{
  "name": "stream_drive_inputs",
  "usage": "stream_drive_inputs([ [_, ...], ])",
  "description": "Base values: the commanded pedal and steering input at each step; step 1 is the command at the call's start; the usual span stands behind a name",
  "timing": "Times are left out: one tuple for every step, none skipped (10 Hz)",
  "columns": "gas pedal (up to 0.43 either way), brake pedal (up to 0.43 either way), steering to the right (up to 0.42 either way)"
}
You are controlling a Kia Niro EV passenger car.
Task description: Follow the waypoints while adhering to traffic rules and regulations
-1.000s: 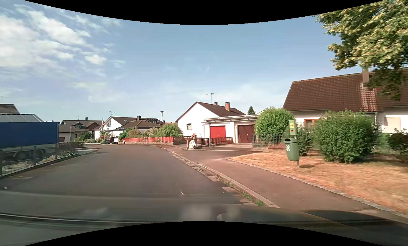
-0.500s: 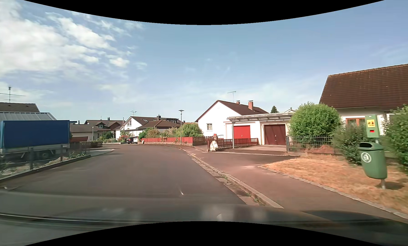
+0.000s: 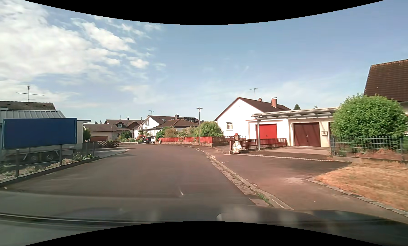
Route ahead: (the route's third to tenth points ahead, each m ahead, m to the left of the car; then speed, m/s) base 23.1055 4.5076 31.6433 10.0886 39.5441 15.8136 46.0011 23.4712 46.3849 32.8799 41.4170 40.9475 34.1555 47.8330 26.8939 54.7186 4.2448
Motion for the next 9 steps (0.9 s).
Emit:
stream_drive_inputs([
  [0.079,0.0,-0.181],
  [0.079,0.0,-0.159],
  [0.079,0.0,-0.146],
  [0.079,0.0,-0.139],
  [0.079,0.0,-0.125],
  [0.079,0.0,-0.106],
  [0.079,0.0,-0.087],
  [0.079,0.0,-0.07],
  [0.079,0.0,-0.064],
])
